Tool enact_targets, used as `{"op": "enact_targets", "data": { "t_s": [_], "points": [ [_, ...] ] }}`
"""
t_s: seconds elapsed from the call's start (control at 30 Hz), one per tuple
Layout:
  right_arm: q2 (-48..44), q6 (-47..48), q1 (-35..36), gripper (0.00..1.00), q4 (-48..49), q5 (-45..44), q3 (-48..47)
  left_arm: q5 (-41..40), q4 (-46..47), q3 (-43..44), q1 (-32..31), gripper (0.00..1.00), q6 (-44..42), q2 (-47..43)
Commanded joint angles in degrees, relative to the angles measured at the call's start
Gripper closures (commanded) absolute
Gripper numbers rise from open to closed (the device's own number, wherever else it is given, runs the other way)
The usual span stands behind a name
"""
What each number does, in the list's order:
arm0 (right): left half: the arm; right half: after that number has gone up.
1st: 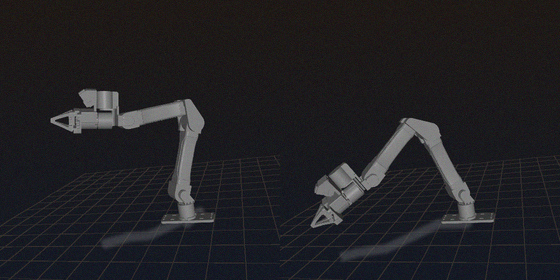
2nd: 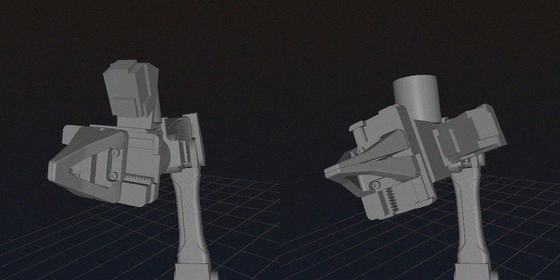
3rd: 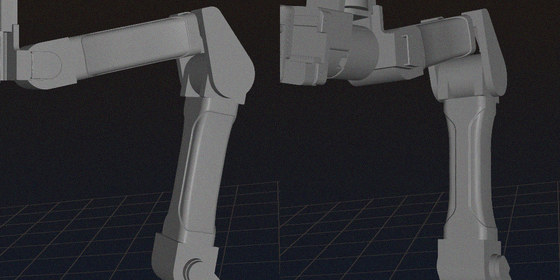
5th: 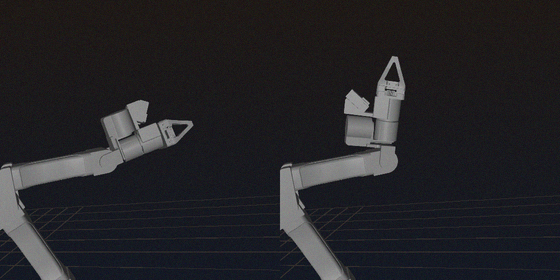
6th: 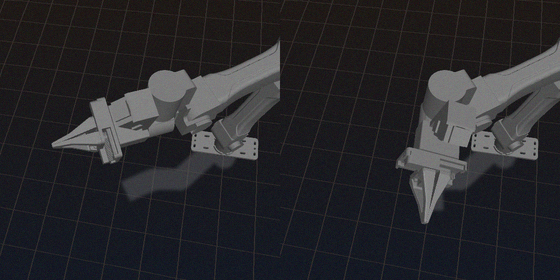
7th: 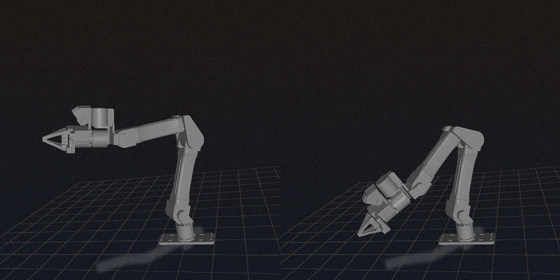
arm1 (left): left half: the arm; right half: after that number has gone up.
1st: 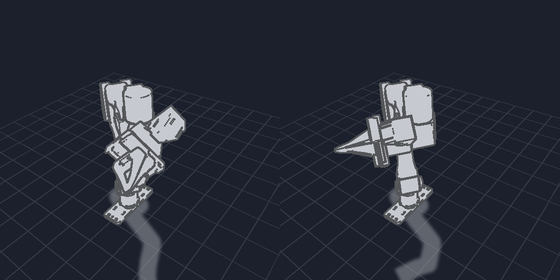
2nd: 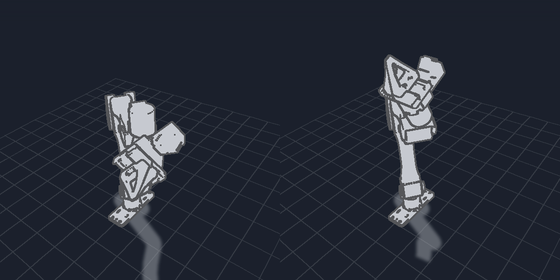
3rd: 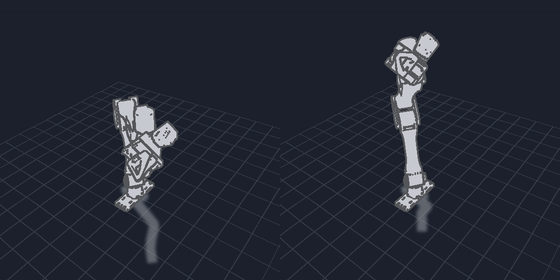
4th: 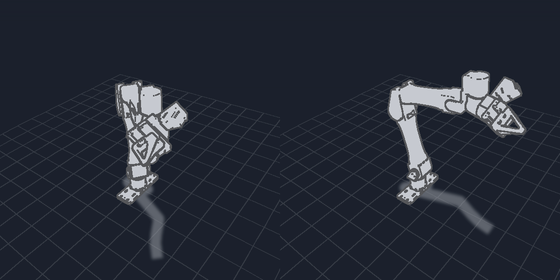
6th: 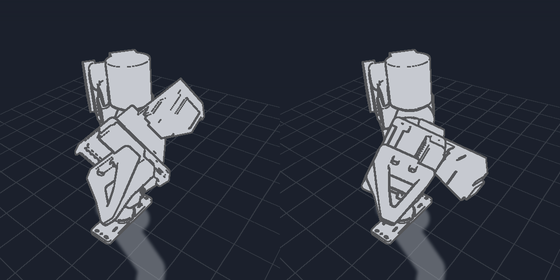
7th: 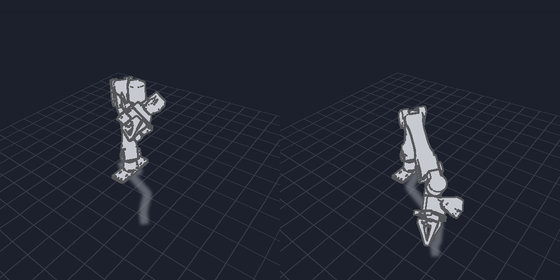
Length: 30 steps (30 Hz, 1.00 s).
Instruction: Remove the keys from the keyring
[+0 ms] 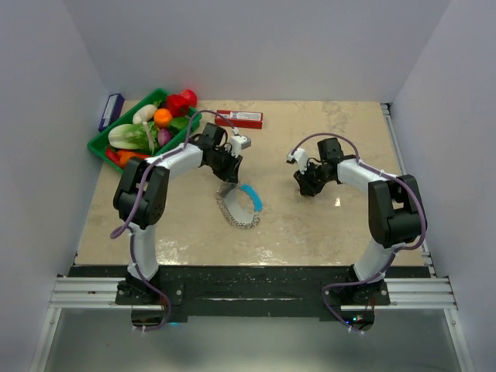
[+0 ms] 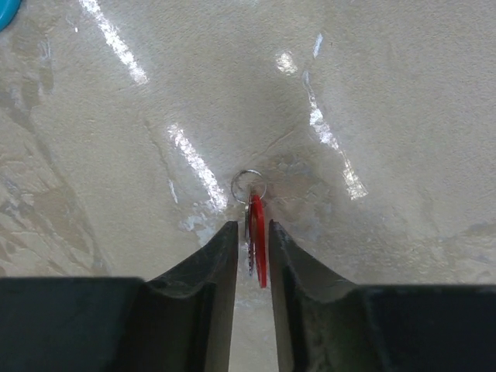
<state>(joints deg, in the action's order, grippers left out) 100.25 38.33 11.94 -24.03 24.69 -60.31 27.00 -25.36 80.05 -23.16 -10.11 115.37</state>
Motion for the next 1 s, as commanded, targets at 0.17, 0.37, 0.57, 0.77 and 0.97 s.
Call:
{"op": "enact_targets", "data": {
  "t_s": [0.17, 0.37, 0.57, 0.77, 0.97],
  "points": [
    [-4.8, 0.8, 0.3, 0.46, 0.0, -1.1, -1.2, 0.2, 0.5, -0.2, 0.1, 0.61, -0.9, -5.2],
    [-14.3, -1.1, 0.1, 0.22, -5.0, -2.5, -4.1, 0.1, 0.0, 0.8, 0.1, 0.27, -1.4, -12.6],
    [-26.2, -6.1, 0.0, 0.01, -5.1, -7.4, -5.4, -1.3, -1.0, 1.0, 0.1, 0.01, -1.2, -21.7],
    [-38.9, -12.4, -0.2, 0.01, -3.8, -20.7, -7.7, -9.8, -1.8, 2.3, 0.6, 0.01, -0.6, -34.4],
    [-57.8, -15.6, -0.2, 0.01, 9.2, -40.7, -1.2, -18.3, 2.4, -0.9, 6.6, 0.01, 1.7, -49.4]
  ]
}}
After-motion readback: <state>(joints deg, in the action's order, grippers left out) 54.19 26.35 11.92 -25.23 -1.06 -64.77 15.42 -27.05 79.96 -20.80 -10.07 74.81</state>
